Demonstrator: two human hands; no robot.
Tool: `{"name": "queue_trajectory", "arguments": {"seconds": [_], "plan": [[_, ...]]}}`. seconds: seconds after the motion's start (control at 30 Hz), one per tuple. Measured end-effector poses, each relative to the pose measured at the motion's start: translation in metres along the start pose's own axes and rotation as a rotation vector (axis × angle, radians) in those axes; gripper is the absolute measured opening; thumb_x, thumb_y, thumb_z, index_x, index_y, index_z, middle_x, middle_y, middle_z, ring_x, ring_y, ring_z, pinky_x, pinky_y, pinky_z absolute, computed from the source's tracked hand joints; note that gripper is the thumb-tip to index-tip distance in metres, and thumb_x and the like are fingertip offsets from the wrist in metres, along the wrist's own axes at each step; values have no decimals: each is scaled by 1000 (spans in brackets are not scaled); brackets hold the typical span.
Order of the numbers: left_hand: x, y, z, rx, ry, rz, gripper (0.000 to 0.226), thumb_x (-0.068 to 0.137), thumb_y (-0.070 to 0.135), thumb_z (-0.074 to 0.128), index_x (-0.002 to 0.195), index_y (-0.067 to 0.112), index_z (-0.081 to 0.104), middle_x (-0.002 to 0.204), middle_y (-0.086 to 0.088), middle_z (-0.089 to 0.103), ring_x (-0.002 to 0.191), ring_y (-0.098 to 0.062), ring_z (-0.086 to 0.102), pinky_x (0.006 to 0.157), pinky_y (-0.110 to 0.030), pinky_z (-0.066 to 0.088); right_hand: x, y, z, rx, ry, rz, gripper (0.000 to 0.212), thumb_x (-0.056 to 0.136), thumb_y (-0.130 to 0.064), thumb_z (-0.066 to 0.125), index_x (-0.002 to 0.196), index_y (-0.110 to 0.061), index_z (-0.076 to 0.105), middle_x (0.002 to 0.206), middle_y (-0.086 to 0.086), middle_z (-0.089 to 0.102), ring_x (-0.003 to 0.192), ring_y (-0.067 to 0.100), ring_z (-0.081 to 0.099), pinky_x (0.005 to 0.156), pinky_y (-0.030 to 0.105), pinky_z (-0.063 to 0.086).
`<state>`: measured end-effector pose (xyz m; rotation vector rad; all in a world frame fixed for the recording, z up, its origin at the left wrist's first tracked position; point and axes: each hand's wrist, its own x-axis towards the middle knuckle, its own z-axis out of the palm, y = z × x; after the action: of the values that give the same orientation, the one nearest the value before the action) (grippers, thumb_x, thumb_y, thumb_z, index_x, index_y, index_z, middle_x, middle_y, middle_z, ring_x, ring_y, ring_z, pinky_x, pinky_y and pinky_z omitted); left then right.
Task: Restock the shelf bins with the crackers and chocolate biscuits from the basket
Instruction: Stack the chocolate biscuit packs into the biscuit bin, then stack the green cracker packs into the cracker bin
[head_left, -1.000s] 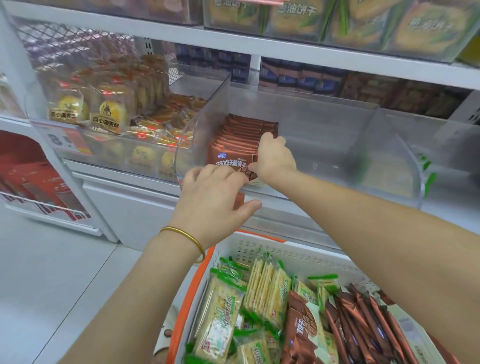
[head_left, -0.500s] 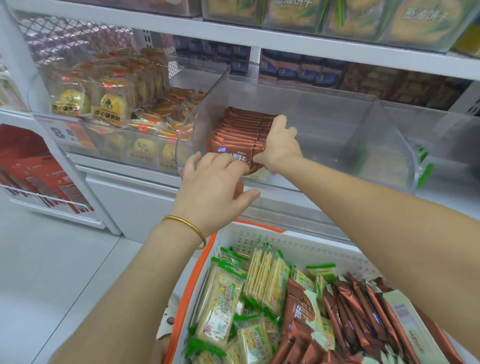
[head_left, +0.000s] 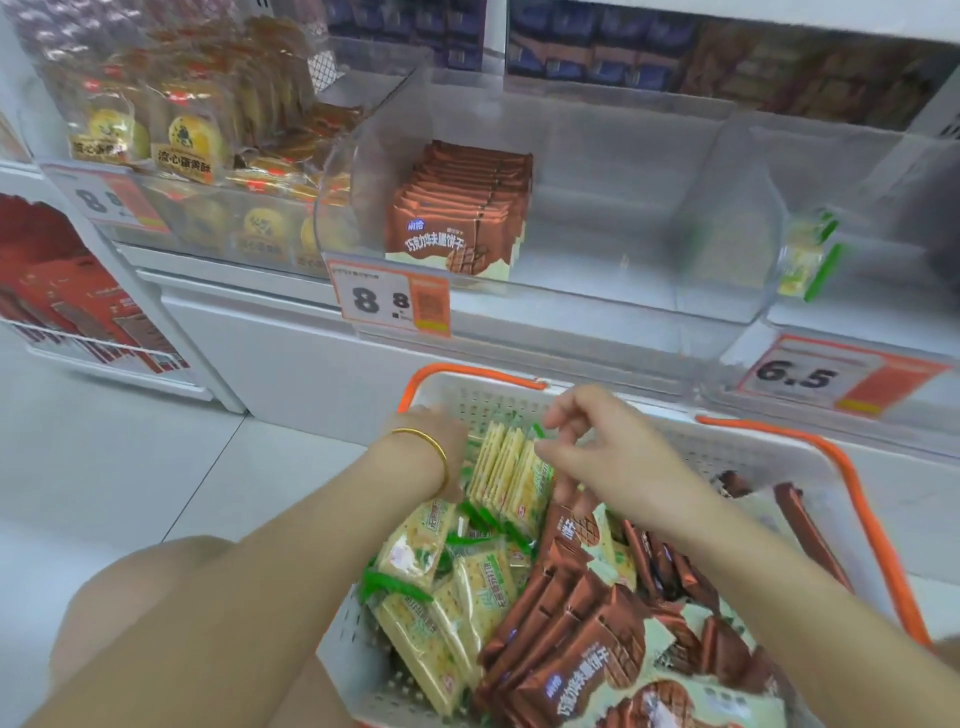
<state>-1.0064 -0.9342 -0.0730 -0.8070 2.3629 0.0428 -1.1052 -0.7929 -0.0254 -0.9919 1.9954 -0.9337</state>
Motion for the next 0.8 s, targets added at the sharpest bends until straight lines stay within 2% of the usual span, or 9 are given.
{"name": "queue_trajectory", "arguments": {"seconds": [0.1,0.2,0.27,0.37,0.47,0.6,0.67,0.73,0.8], "plan": [[17,13,24,75,-49,-59,81,78,51,69,141,15,31,139,-11,32,127,-29,41,93,-40,49,4,28,0,-49,4,58,13,92,-15,59,94,-20,47,76,6,58,61,35,66,60,51,57],[23,17,35,114,-64,-103,91,72,47,75,141,13,26,138,-15,25,123,-34,41,91,-40,51,3,48,-3,-47,7,115,15,93,-15,58,102,-15,46,79,8,56,60,31,65,59,47,56],[21,17,32,127,-37,-101,85,73,43,76,137,13,29,134,-15,27,116,-32,45,91,-36,50,1,58,-6,-51,-4,138,18,93,-16,59,105,-13,46,80,7,54,62,33,66,60,47,55],[16,15,22,48,-7,-42,65,78,24,74,132,16,38,133,-15,27,105,-29,53,87,-31,50,-1,68,-10,-50,-17,145,19,92,-18,59,106,-13,48,80,7,55,68,36,68,62,47,57],[5,11,9,-162,-30,99,57,80,18,73,129,17,43,132,-10,40,104,-25,54,87,-31,47,-1,71,-12,-48,-22,101,20,90,-21,63,106,-16,52,81,2,58,72,30,67,72,49,57],[-24,20,-18,-428,53,351,50,77,22,75,119,19,49,117,2,53,82,-10,49,71,-20,40,-10,59,-22,5,-88,-2,50,83,-29,71,127,-24,48,109,-6,57,96,9,61,87,28,51],[-43,31,-39,-572,125,465,43,74,22,78,108,25,52,107,6,54,82,-12,53,69,-21,42,-21,49,-33,46,-133,-73,59,79,-31,74,130,-29,44,117,-8,56,106,7,59,93,26,49],[-60,44,-65,-698,178,550,41,71,20,80,96,33,51,104,3,59,76,-9,55,69,-25,45,-33,37,-50,77,-121,-153,54,75,-28,77,122,-26,50,116,-6,60,103,11,62,87,27,52],[-72,59,-90,-785,220,619,42,70,16,81,96,31,52,105,-7,62,61,-4,50,61,-28,47,-47,26,-74,177,-56,-188,48,68,-24,78,112,-23,57,107,-2,65,84,16,69,67,30,57]]}}
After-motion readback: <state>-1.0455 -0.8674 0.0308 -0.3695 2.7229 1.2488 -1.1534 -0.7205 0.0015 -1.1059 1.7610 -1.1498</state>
